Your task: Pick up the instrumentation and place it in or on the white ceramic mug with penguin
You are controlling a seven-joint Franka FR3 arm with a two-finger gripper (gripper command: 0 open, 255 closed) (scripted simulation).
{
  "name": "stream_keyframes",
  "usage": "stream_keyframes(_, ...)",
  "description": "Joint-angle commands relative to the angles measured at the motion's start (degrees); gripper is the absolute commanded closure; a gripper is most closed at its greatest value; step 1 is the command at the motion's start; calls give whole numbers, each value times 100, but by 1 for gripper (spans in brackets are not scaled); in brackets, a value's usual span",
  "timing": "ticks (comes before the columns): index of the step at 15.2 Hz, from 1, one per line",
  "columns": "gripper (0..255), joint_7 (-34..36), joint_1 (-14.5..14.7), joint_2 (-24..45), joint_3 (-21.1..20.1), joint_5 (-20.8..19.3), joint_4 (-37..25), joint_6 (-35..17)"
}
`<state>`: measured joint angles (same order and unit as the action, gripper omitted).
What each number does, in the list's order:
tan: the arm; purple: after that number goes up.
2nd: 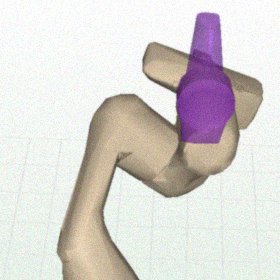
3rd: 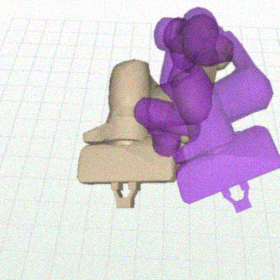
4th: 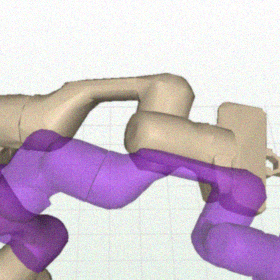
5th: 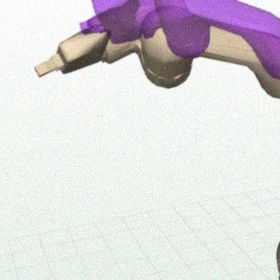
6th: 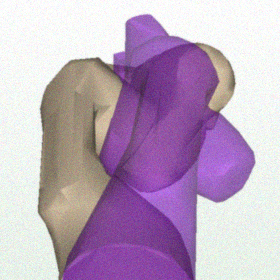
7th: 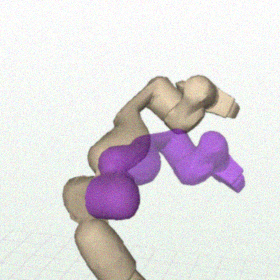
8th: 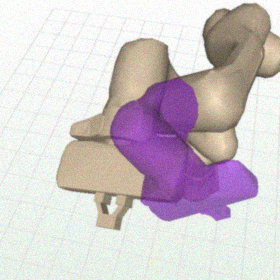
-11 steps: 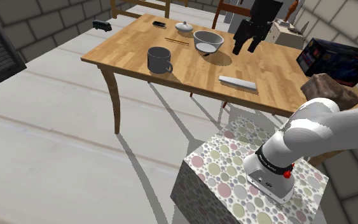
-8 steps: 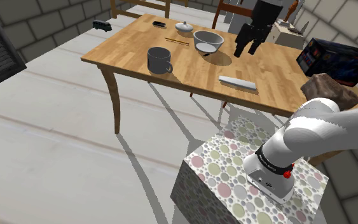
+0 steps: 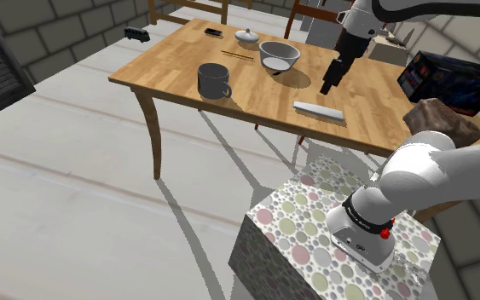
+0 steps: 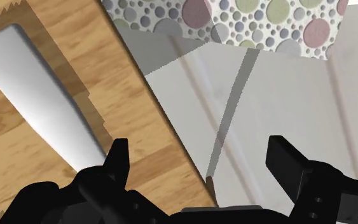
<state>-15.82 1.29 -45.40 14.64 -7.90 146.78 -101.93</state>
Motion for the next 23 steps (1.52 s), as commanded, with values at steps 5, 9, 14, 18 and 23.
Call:
stream_keyframes(5, 0, -1469, 36, 626, 891, -635, 211, -912)
stream_keyframes(9, 0, -2431, 168, 1296, 1517, -910, 150, -1601)
stream_keyframes(14, 0, -3731, 524, 2386, 2342, -907, -147, -2498)
stream_keyframes(18, 0, -4093, 652, 2788, 2582, -783, -167, -2884)
stream_keyframes(23, 0, -4240, 750, 3176, 2757, -616, 15, -3419)
